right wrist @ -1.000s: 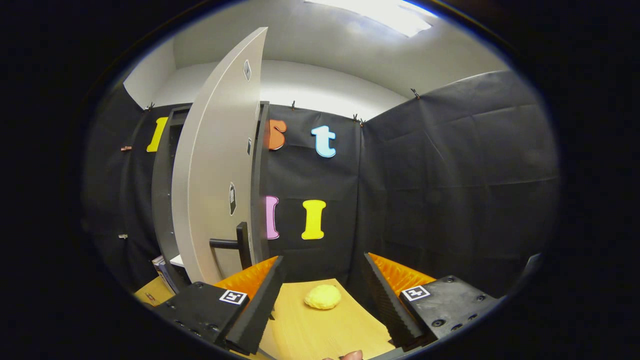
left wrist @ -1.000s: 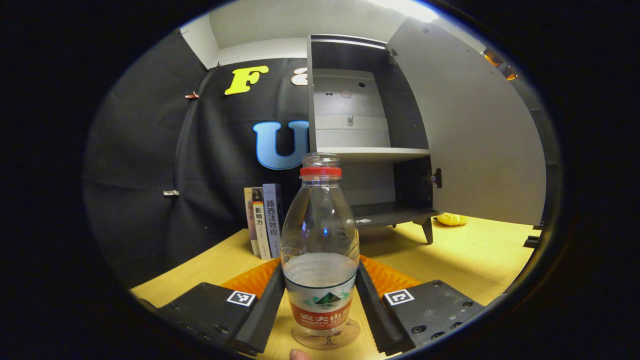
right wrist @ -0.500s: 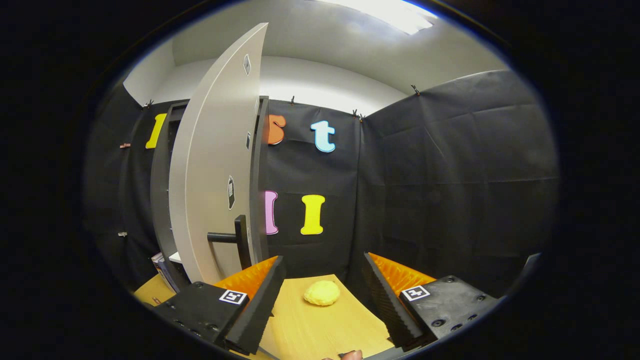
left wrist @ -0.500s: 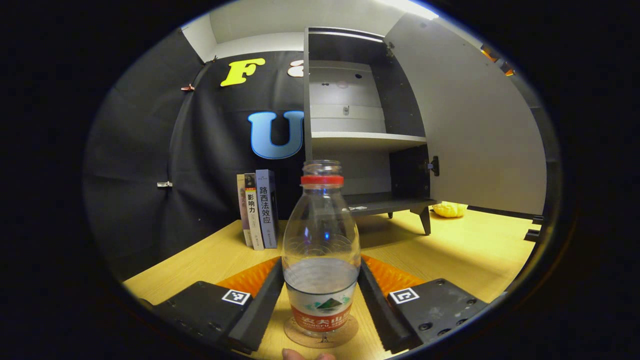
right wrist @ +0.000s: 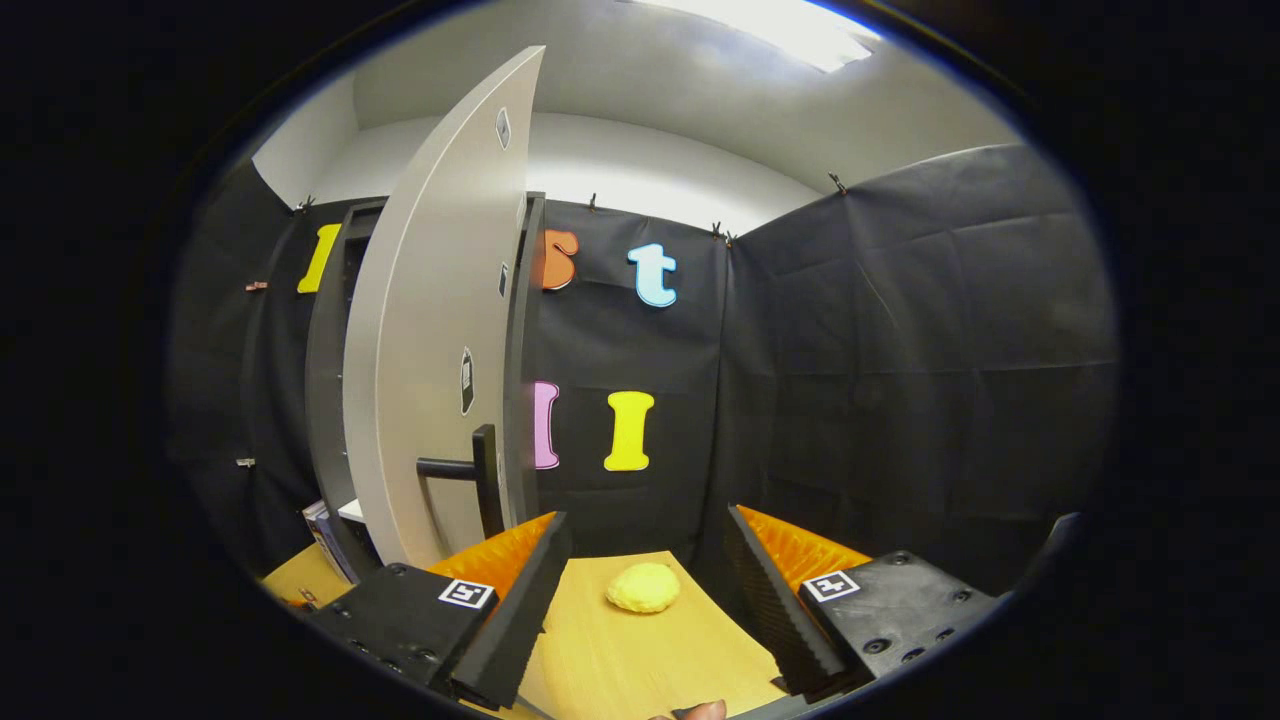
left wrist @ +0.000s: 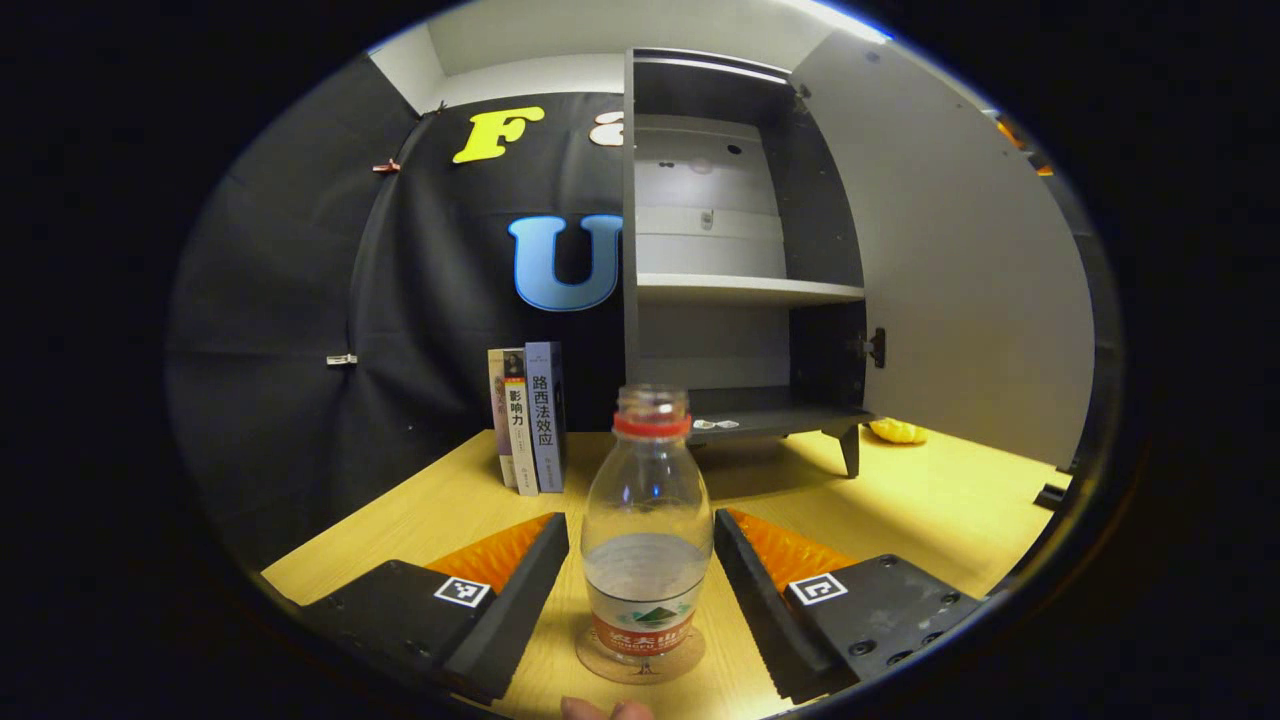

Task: Open the cabinet door with the right hand, grasp the bottle in the cabinet with the left hand and place it on the coaster, then close the cabinet door with the right hand.

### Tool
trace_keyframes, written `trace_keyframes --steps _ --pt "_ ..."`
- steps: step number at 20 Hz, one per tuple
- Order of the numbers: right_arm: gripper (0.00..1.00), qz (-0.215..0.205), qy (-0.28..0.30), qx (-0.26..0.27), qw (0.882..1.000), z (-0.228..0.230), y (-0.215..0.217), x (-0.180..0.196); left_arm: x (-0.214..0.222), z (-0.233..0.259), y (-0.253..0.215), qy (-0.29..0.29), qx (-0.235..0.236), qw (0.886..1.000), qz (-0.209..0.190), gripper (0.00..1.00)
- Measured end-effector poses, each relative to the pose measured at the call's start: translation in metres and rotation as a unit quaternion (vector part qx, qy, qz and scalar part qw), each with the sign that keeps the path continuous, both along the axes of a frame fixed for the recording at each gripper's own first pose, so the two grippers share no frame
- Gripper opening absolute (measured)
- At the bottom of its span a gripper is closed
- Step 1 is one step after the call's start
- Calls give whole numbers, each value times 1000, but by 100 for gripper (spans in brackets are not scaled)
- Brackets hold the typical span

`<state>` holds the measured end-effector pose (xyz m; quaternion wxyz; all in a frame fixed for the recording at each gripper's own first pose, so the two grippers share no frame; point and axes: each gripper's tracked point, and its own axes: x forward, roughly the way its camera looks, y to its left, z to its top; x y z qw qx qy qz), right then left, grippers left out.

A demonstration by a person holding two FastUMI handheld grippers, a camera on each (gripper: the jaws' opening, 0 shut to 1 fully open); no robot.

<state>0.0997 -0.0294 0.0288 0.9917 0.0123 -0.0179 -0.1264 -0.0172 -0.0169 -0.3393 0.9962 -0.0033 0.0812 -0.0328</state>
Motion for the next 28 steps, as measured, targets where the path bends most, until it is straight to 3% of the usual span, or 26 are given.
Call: trace_keyframes --steps 3,10,14,18,28 --pt "96 -3 -2 0 1000 0 -2 3 -9 42 6 -2 -18 1000 18 93" --pt "96 -1 -3 7 1000 -2 -5 10 -18 167 15 -33 -2 999 41 95" --pt "96 3 -4 28 1000 -5 -6 13 -14 226 13 -35 -34 998 49 94" --pt "96 8 7 34 999 -8 -7 15 -5 247 14 -5 -58 996 63 95" --pt "97 -9 14 55 998 -10 -2 11 13 271 13 -20 -29 998 53 95"
